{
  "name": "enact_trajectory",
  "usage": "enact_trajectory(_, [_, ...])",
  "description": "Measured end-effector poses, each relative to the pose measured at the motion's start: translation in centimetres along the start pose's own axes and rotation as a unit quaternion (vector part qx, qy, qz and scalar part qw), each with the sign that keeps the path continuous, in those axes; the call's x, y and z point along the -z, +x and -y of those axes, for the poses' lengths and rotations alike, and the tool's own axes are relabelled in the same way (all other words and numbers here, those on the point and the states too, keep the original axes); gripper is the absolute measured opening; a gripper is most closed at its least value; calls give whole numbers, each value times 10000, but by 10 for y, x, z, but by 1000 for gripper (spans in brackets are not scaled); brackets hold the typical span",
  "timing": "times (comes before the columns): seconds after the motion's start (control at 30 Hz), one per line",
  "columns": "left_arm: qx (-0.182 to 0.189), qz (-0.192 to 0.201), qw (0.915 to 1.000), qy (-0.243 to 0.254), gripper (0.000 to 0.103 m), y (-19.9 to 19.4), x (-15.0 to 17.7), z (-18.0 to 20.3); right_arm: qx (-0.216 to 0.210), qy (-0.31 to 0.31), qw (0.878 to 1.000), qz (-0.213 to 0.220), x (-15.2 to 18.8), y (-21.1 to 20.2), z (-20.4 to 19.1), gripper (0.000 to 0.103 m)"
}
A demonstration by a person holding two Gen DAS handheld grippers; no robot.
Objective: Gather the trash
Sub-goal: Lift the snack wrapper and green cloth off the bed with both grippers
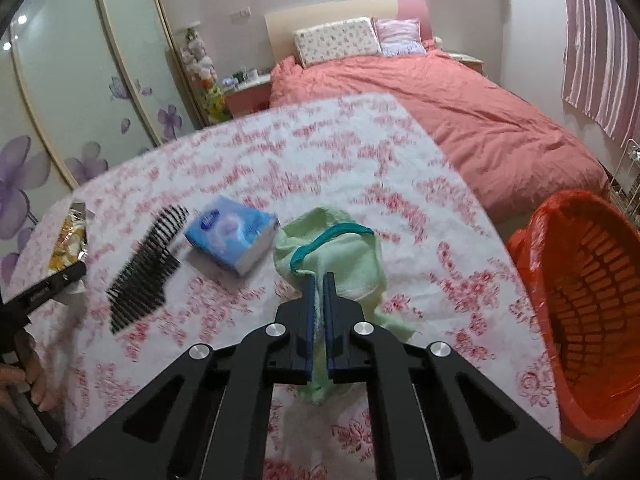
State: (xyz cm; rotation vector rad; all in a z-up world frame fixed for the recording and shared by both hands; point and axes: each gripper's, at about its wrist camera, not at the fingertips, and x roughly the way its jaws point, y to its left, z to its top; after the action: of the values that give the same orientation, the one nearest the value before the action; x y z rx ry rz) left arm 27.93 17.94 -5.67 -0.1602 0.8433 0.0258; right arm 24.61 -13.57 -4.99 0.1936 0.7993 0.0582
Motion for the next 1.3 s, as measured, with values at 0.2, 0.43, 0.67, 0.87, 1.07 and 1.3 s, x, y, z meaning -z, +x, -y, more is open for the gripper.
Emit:
enact_trajectory(0.2, [209,360,9987,294,19,-41,-4,31,-151,154,9986,482,-10,-43,8,5])
enact_trajectory(0.43, [636,748,9926,717,19,-92,-3,96,-51,346,9930,1126,-14,-93,29,5])
enact_trajectory(0.67, [1181,899,9826,1118,19,-121,9,162,245,531,9852,1611,-12,-127,58,5])
enact_trajectory(0.87, [1519,852,9734,1487,19,-124,22,214,529,792,9783,1840,-10,-140,91,5])
enact_trajectory(1.07, [1846,719,9631,1820,19,-121,39,262,710,1068,9732,1906,-5,-144,121,5])
enact_trajectory(1.3, [2384,505,9469,2098,19,-113,54,315,831,1404,9680,1905,-1,-138,156,5])
